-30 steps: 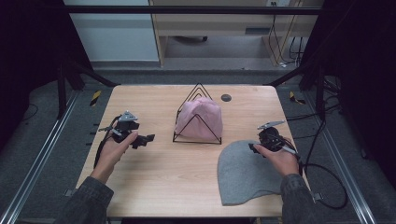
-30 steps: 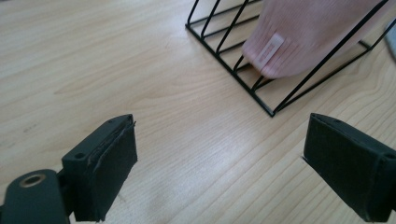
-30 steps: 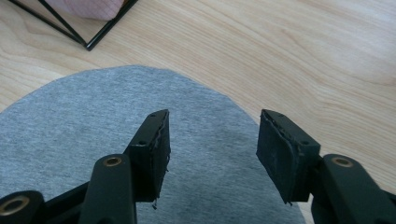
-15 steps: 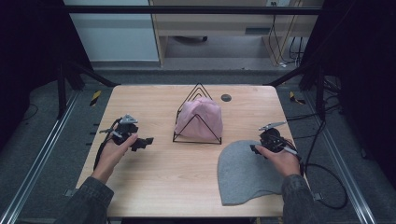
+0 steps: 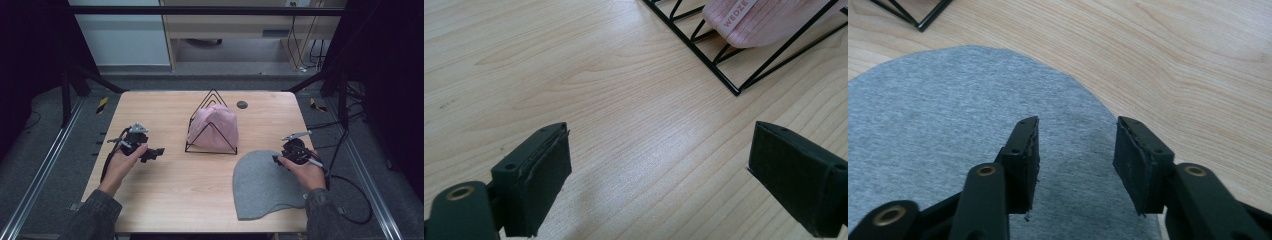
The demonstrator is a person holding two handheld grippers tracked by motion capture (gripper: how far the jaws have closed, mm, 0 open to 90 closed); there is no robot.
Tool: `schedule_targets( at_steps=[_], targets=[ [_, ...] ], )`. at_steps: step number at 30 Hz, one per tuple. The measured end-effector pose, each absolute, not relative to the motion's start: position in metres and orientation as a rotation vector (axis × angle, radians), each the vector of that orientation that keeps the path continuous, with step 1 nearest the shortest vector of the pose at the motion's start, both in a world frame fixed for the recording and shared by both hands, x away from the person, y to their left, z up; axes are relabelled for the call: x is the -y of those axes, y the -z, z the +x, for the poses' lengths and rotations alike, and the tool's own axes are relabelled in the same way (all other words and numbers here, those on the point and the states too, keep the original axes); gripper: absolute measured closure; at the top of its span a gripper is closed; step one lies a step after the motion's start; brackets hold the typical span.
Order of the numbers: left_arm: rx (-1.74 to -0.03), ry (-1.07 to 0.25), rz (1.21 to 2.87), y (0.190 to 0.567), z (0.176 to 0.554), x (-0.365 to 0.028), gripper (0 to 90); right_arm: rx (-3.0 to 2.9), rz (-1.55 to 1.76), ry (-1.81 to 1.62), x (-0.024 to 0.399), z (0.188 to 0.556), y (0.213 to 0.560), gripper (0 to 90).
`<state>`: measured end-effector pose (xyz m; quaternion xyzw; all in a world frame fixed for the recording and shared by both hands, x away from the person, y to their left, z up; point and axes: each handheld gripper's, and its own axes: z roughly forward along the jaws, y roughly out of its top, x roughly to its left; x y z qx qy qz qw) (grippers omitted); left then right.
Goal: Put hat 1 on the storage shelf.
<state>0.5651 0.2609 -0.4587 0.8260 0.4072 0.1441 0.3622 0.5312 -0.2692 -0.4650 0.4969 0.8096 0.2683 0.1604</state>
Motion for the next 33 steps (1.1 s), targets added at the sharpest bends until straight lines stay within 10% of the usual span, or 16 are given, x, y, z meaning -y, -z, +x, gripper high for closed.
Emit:
schedule_targets(
  at_steps=[12, 23, 33],
  targets=[
    [-1.044, -0.358, 2.14, 0.46, 0.565, -0.259, 9.3, -2.333, 1.45, -0.687, 0.264, 0.54, 0.477, 43.8],
    [-1.044, -0.359, 2.145, 0.461, 0.565, -0.258, 9.3, -2.423, 1.39, -0.661, 0.26, 0.535, 0.477, 83.4],
    [-1.043, -0.342, 2.15, 0.463, 0.564, -0.258, 9.1, -2.37, 1.329, -0.854, 0.264, 0.516, 0.451, 86.2]
  ],
)
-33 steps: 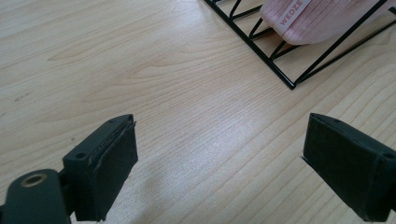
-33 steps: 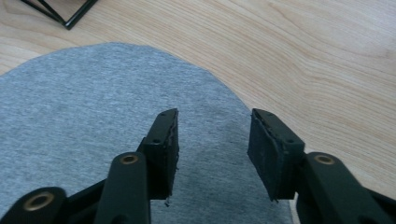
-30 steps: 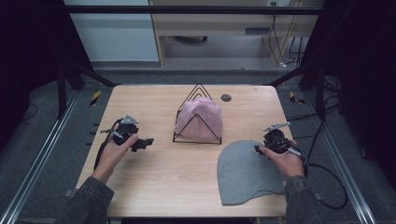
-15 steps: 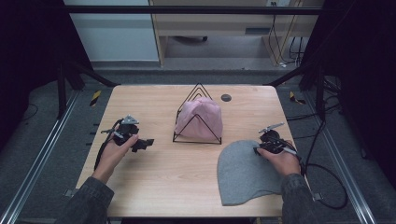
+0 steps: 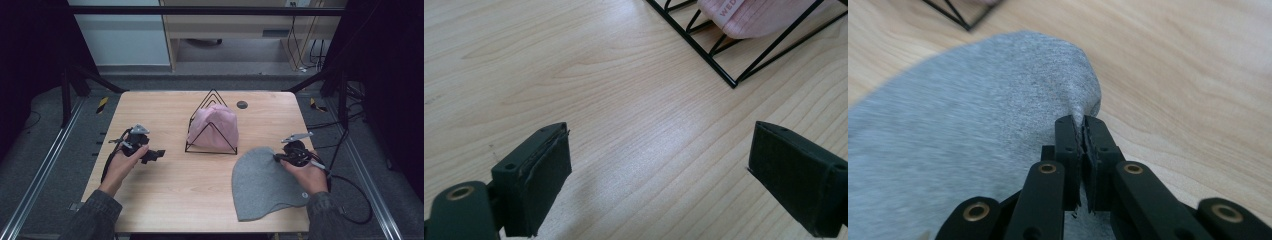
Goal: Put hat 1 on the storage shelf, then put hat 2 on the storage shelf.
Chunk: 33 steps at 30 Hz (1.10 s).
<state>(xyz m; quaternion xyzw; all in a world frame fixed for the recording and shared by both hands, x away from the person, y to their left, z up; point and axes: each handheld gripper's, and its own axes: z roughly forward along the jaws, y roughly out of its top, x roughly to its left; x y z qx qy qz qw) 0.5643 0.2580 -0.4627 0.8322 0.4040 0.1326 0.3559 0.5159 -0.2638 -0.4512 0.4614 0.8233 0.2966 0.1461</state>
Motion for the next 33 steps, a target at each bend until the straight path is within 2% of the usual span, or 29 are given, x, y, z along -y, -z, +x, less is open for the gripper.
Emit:
schedule_targets(
  at_steps=[15, 33],
  targets=[
    [-0.967, -0.272, 2.145, 0.46, 0.556, -0.247, 7.7, -2.319, 1.074, -1.08, 0.247, 0.473, 0.397, 86.2],
    [-0.763, -0.193, 2.118, 0.432, 0.524, -0.222, 8.4, -2.291, 0.74, -1.246, 0.194, 0.439, 0.319, 86.3]
  ],
)
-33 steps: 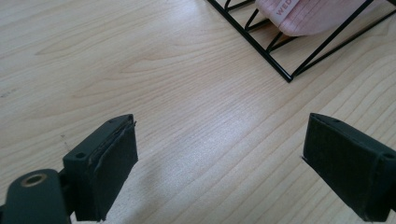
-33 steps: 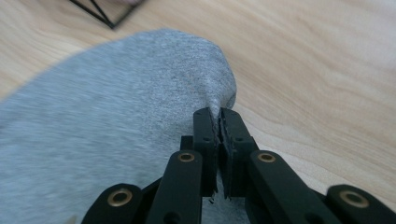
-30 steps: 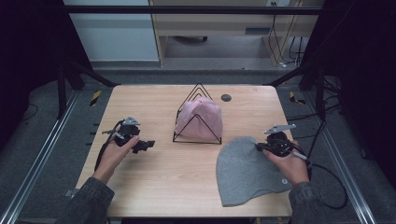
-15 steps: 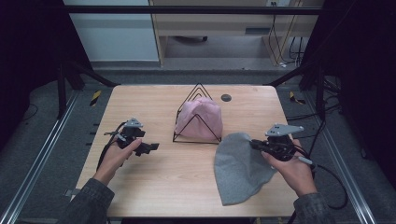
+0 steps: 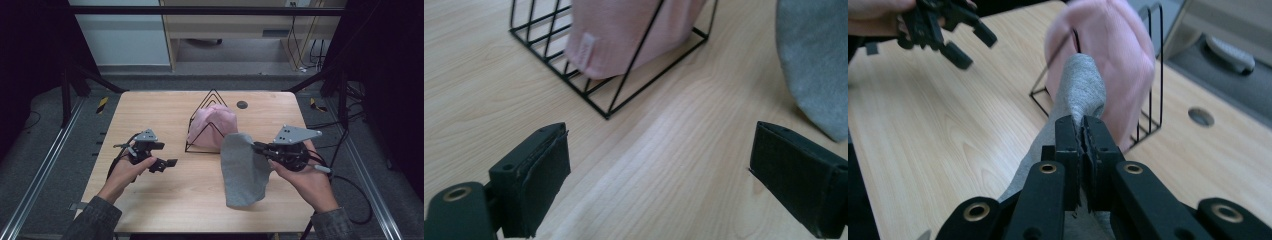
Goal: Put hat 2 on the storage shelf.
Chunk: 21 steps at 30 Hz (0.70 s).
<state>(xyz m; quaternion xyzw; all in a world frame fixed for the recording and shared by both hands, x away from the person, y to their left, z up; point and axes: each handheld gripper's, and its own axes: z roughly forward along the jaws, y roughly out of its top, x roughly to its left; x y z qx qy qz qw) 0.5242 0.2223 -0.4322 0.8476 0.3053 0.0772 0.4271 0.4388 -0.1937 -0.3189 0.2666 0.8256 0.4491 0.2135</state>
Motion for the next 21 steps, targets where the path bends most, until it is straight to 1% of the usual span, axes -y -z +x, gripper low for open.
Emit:
schedule_targets(
  at_steps=[4, 10, 16, 21],
  targets=[
    [-0.683, -0.176, 2.139, 0.421, 0.515, -0.206, 8.8, -2.284, 0.677, -1.261, 0.181, 0.438, 0.302, 86.3],
    [-0.606, -0.157, 2.12, 0.402, 0.508, -0.189, 9.4, -2.27, 0.612, -1.288, 0.163, 0.44, 0.282, 86.3],
    [-0.575, -0.178, 2.126, 0.388, 0.507, -0.179, 9.5, -2.269, 0.584, -1.302, 0.151, 0.446, 0.271, 86.3],
    [-0.569, -0.184, 2.115, 0.382, 0.508, -0.176, 9.8, -2.267, 0.58, -1.31, 0.15, 0.448, 0.263, 86.3]
  ],
)
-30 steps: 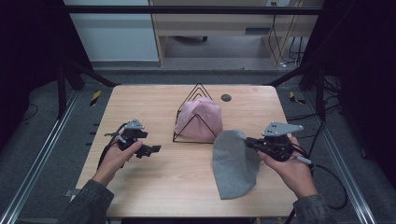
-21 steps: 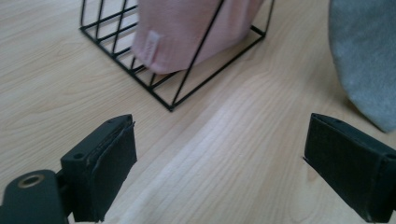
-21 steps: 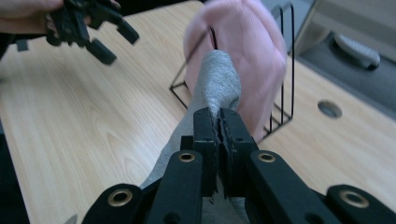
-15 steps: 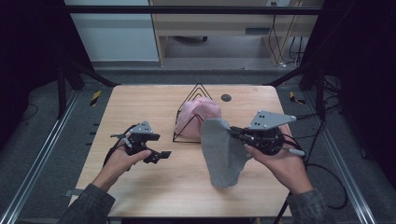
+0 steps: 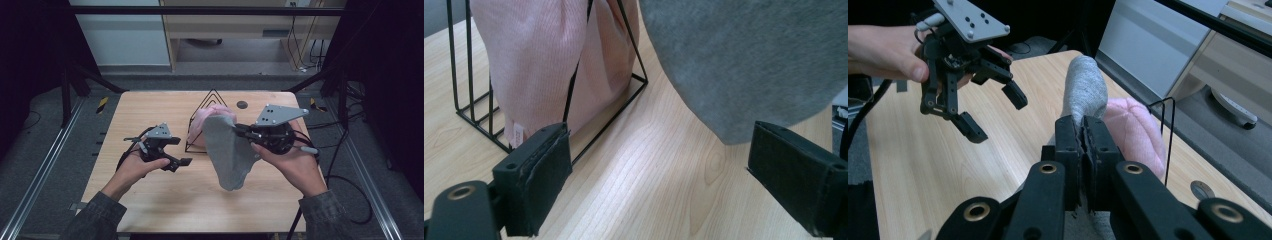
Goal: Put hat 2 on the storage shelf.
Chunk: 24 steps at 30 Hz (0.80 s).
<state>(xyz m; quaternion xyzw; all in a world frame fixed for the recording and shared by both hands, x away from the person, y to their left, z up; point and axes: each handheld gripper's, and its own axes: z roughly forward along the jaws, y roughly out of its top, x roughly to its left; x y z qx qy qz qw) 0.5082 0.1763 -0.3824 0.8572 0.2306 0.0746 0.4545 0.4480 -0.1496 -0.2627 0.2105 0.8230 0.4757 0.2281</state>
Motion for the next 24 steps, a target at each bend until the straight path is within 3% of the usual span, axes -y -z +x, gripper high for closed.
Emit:
schedule_targets(
  at_steps=[24],
  targets=[
    [-0.554, -0.184, 2.097, 0.375, 0.51, -0.173, 14.0, -2.264, 0.523, -1.311, 0.129, 0.456, 0.239, 86.3]
  ],
)
